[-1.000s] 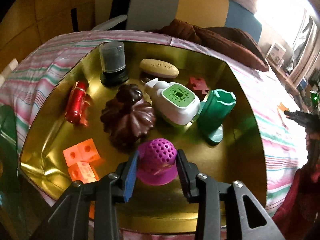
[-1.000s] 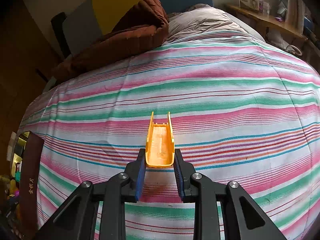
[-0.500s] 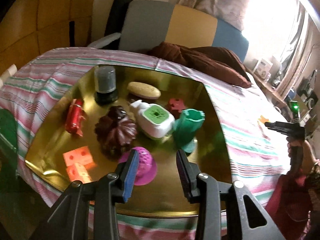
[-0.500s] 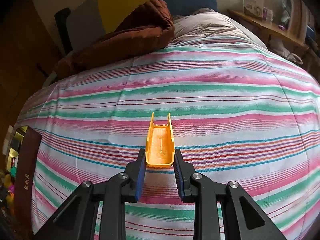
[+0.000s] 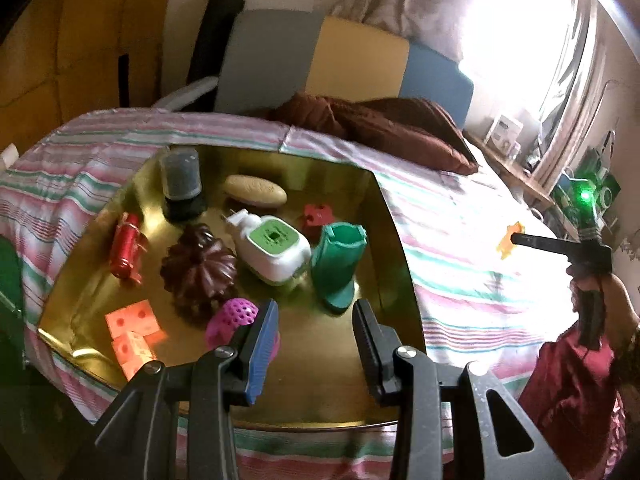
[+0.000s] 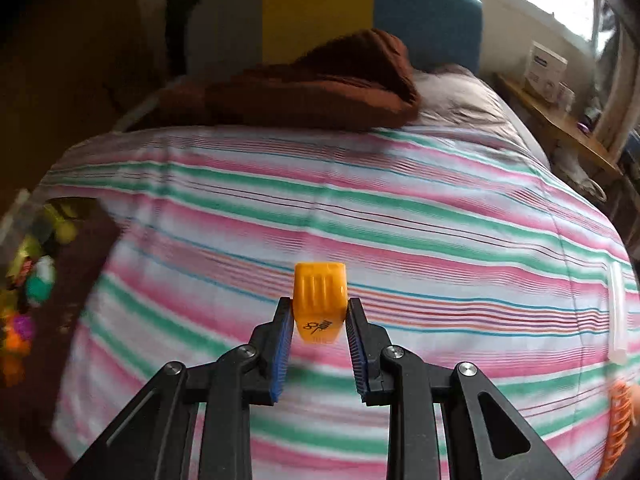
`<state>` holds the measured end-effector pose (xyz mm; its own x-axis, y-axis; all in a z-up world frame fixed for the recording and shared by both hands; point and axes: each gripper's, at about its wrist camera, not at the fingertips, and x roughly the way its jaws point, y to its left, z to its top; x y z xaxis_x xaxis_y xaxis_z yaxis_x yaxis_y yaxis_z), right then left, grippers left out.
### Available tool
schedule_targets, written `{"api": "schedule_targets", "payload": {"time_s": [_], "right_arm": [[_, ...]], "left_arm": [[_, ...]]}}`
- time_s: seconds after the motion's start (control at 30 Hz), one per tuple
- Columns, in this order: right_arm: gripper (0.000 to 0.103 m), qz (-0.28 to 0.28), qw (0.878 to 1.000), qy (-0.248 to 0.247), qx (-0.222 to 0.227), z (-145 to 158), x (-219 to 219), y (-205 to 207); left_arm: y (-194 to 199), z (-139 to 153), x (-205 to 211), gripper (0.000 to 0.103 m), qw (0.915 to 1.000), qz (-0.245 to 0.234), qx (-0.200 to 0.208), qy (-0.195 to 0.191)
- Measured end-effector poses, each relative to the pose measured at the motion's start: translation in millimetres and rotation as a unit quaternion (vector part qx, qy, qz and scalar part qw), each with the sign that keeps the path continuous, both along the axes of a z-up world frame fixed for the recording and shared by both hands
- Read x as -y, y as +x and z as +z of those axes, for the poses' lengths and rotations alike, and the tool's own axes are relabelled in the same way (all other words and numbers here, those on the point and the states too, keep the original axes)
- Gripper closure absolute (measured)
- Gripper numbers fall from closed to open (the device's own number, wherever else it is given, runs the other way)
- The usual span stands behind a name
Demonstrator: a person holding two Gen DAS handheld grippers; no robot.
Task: Organize rigid objects
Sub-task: 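Carry the orange scoop into the gold tray with the right tool and release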
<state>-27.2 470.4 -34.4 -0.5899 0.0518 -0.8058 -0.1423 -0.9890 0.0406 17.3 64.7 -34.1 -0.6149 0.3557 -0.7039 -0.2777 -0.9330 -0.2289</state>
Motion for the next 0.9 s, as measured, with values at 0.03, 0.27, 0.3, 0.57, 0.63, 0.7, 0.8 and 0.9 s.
{"api": "schedule_targets", "payload": {"time_s": [0.03, 0.27, 0.3, 0.57, 0.63, 0.7, 0.8, 0.9], "right_arm": [[0.076, 0.005, 1.000, -0.001, -0.003, 4, 8, 2], [0.076, 0.079, 0.997, -0.004, -0.027, 26, 94, 14], [0.076, 0.086, 0.996, -0.005, -0.029, 27, 104, 16], [0.076, 0.144, 0.989, -0.036, -0.030, 26, 180, 25], [0.076, 0.156, 0.987, -0.040, -0.025, 23, 197, 28], [0.076, 0.158, 0.986, -0.044, -0.025, 21, 208, 30], [0.076, 0.159, 0.985, -0.065, -0.023, 18, 223, 33], [0.076, 0.161, 0.984, -0.077, -0.019, 13, 238, 35]], "left_arm": [[0, 1, 2, 0.064, 1.0000, 0.004, -0.001, 0.000], [4, 5, 20, 0.064, 0.9996, 0.022, -0.007, 0.017], [5, 6, 22, 0.064, 0.9996, 0.024, -0.009, 0.015], [10, 8, 40, 0.064, 0.9987, 0.043, -0.011, 0.023], [10, 10, 43, 0.064, 0.9985, 0.050, -0.011, 0.021], [11, 12, 46, 0.064, 0.9981, 0.056, -0.017, 0.017], [12, 16, 49, 0.064, 0.9977, 0.062, -0.021, 0.014], [12, 18, 51, 0.064, 0.9975, 0.066, -0.021, 0.013]]}}
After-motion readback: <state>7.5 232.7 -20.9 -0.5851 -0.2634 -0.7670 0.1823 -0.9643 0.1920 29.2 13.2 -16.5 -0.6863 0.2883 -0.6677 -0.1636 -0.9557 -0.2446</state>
